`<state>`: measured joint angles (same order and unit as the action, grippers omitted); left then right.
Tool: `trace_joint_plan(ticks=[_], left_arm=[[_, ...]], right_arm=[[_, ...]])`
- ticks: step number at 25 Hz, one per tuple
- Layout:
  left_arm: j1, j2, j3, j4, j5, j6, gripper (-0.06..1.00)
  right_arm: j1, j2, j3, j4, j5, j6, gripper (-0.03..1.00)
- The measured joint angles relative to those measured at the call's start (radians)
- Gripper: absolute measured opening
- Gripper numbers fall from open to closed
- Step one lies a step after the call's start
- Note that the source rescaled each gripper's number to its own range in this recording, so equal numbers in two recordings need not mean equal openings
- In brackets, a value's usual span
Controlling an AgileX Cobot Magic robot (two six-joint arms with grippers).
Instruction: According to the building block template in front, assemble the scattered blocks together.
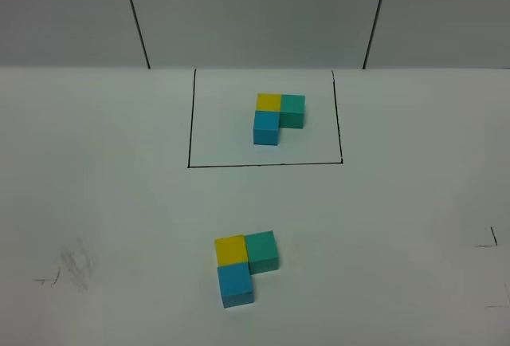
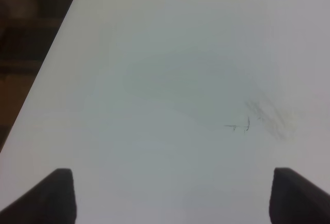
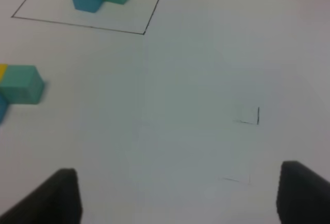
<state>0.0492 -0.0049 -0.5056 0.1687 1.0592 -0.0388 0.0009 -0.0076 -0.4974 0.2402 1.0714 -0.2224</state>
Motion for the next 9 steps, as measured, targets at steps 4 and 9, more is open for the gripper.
trace_joint_plan(ticks=[4,9], left_arm=[[0.0,0.0,0.0,0.0,0.0,0.0,0.67],[0.0,0.0,0.0,0.0,0.0,0.0,0.67]], right_arm=[[0.048,0.0,0.0,0.002,0.0,0.0,0.49],[0.052,0.0,0.0,0.002,0.0,0.0,0.31]])
